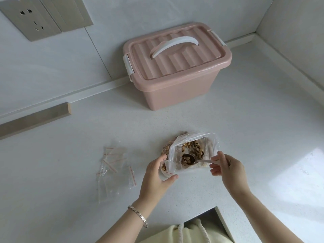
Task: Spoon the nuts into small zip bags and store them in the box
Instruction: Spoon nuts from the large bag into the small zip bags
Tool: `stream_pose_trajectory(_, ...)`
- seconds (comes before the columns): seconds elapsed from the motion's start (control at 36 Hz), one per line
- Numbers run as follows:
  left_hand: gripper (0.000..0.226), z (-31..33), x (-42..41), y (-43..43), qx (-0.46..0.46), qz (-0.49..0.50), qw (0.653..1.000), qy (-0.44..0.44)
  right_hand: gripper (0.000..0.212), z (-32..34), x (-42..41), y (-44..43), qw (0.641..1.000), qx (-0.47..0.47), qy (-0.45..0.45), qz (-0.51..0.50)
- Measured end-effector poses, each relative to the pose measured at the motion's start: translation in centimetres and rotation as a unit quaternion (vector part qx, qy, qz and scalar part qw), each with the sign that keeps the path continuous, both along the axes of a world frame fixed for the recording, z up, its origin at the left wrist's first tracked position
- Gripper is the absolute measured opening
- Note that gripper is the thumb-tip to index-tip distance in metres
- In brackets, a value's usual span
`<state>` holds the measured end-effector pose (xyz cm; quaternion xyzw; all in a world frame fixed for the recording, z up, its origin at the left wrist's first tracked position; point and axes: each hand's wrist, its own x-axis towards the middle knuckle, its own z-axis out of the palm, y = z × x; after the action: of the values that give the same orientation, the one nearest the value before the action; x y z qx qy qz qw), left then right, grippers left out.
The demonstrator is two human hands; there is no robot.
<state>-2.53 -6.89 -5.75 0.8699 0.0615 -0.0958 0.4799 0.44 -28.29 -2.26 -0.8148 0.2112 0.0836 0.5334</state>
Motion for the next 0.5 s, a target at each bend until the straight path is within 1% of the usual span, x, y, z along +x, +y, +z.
stream_pose_trajectory(0.08, 0.069, 0.0, 0.0, 0.0, 0.013, -0.002, 1.000, -0.012, 0.034, -1.0, -0.1, 0.1, 0.989, 0.106, 0.050, -0.087)
stream_pose_trajectory(0.14, 0.069, 0.0, 0.0, 0.0, 0.018, -0.004, 1.000, -0.018, 0.035, -1.3, -0.3, 0.3, 0.976, 0.161, 0.078, -0.121)
stream_pose_trajectory(0.19, 0.069, 0.0, 0.0, 0.0, 0.018, -0.004, 1.000, -0.020, 0.036, -1.5, -0.6, 0.2, 0.965, 0.196, 0.100, -0.144)
stream_pose_trajectory(0.36, 0.070, 0.1, 0.2, 0.1, 0.018, 0.001, 1.000, -0.024, 0.037, -1.1, -1.5, -0.9, 0.947, 0.231, 0.117, -0.192)
stream_pose_trajectory(0.5, 0.069, 0.4, 0.2, -0.2, 0.029, -0.007, 0.999, -0.042, 0.037, -0.2, -2.0, -2.2, 0.948, 0.229, 0.096, -0.200)
